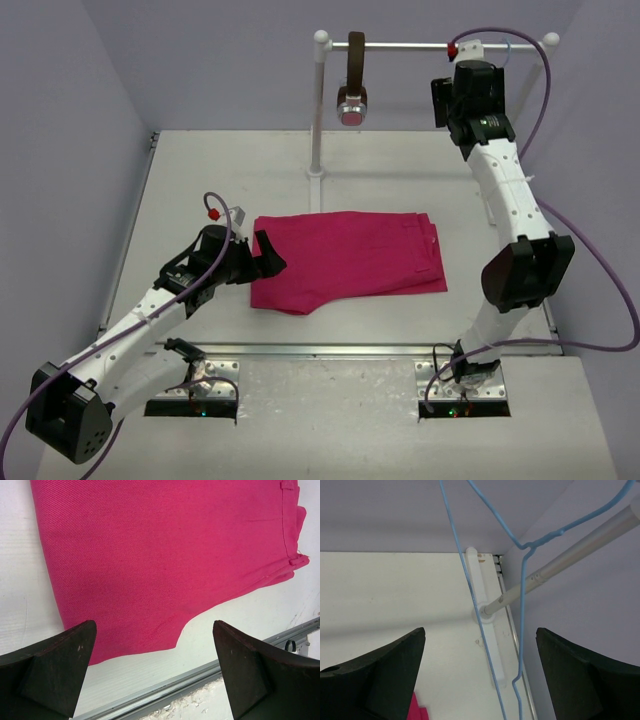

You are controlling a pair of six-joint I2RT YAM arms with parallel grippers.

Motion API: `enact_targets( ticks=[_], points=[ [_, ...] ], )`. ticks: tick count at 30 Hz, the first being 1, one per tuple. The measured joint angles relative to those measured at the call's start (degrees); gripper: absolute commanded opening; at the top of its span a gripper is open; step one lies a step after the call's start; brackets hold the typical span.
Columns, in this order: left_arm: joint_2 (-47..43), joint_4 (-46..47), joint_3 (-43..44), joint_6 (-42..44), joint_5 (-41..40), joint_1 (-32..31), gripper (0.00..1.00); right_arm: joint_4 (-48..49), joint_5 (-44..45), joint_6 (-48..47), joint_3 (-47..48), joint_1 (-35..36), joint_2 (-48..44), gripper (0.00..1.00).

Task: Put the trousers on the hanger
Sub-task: Pick up the hanger from the clothesline.

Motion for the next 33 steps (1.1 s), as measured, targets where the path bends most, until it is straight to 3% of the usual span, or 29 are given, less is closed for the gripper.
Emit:
enact_targets(
  ticks=[12, 14, 15, 16, 22, 28, 33],
  points=[
    [-1.0, 0.1, -0.5, 0.0, 0.7, -1.1, 1.0, 3.5, 12.6, -1.3, 0.4, -0.6, 7.1, 0.89],
    [-1.3, 0.0, -0.8, 0.0, 0.7, -1.5, 1.0, 2.8, 13.7, -0.8, 1.0, -0.9, 9.1, 0.81],
    [-1.5, 0.0, -0.9, 0.0, 0.7, -1.8, 1.0, 2.0, 13.3, -0.1, 1.6, -1.0, 10.0, 0.62],
    [-1.6, 0.0, -1.0, 0.0, 0.7, -1.9, 1.0, 1.3, 12.7, 0.6, 1.8, -1.1, 10.6, 0.55],
    [-1.9, 0.0, -1.0, 0.0, 0.7, -2.3, 1.0, 1.3, 9.0, 5.8, -4.6, -1.5, 7.7, 0.22],
    [-2.0, 0.0, -1.0, 0.0, 0.6, -2.7, 1.0, 4.0, 7.9, 10.2, -9.5, -2.4, 4.4, 0.0],
    [-2.1, 0.0, -1.0, 0.0, 0.5, -3.0, 1.0, 6.5, 5.9, 12.3, -13.6, -2.9, 1.4, 0.0]
  ],
)
